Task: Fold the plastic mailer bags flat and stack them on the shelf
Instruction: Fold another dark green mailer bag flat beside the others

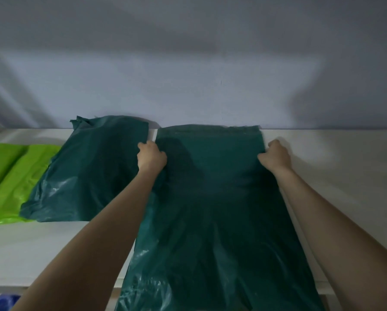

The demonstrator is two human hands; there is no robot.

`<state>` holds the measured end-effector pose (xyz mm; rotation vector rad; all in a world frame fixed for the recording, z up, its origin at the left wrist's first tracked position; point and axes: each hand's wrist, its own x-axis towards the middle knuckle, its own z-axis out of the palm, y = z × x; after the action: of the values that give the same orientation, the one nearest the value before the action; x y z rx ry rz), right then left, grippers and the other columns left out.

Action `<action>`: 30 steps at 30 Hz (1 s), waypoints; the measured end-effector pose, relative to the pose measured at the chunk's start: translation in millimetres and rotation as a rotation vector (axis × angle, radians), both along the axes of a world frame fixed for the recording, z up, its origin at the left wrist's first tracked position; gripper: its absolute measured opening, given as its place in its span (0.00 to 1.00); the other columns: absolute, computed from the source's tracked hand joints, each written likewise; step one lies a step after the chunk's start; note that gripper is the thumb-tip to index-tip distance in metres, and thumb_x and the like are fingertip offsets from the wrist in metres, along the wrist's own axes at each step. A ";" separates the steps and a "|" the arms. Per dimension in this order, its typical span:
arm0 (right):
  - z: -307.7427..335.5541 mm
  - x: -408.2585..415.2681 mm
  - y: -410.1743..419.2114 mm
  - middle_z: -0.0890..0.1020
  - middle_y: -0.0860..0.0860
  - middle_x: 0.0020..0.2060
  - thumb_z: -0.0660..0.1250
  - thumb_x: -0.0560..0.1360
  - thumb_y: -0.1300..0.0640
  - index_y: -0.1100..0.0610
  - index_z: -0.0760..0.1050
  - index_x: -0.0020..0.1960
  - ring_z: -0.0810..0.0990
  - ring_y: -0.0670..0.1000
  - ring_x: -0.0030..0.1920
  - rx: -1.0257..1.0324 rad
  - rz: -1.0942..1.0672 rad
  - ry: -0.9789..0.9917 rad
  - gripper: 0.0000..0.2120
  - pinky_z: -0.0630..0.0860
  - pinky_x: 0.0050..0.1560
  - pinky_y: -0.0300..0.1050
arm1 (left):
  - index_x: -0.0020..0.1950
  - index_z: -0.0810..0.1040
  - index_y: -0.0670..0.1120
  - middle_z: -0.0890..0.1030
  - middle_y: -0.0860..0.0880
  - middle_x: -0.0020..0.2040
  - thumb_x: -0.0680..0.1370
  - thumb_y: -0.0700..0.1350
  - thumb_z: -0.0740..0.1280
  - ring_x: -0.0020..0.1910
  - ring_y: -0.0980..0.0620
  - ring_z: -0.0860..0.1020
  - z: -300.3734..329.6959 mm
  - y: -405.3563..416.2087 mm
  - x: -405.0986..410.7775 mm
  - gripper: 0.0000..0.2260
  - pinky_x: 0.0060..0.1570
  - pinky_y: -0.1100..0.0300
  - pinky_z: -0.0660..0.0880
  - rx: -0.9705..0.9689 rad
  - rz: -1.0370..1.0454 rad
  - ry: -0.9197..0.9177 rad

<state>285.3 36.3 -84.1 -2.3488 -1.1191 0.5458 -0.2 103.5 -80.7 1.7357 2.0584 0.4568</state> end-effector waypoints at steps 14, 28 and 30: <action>14.0 -0.8 -3.9 0.79 0.58 0.49 0.54 0.78 0.64 0.58 0.66 0.53 0.83 0.60 0.34 0.197 -0.094 0.176 0.05 0.81 0.41 0.56 | 0.49 0.72 0.44 0.77 0.46 0.51 0.77 0.39 0.66 0.33 0.50 0.78 11.9 5.2 -3.9 0.04 0.40 0.53 0.80 0.102 0.206 -0.660; 36.8 -0.6 -29.5 0.72 0.55 0.47 0.57 0.76 0.64 0.55 0.68 0.43 0.74 0.52 0.36 0.512 -0.115 0.416 0.06 0.73 0.32 0.38 | 0.42 0.74 0.48 0.81 0.50 0.46 0.79 0.38 0.61 0.45 0.53 0.80 50.3 -30.7 -18.4 0.08 0.42 0.60 0.73 0.128 0.036 -1.128; 40.5 -2.9 -40.7 0.74 0.57 0.37 0.56 0.77 0.65 0.56 0.68 0.41 0.75 0.49 0.28 0.507 -0.121 0.491 0.09 0.73 0.34 0.42 | 0.44 0.77 0.48 0.82 0.49 0.49 0.79 0.39 0.59 0.52 0.52 0.80 50.9 -40.2 -24.9 0.10 0.47 0.58 0.72 0.087 0.015 -1.182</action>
<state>282.4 -4.3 -43.5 -1.7074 -0.7677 0.6573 -25.1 63.3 -29.8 1.0117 1.1723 1.2155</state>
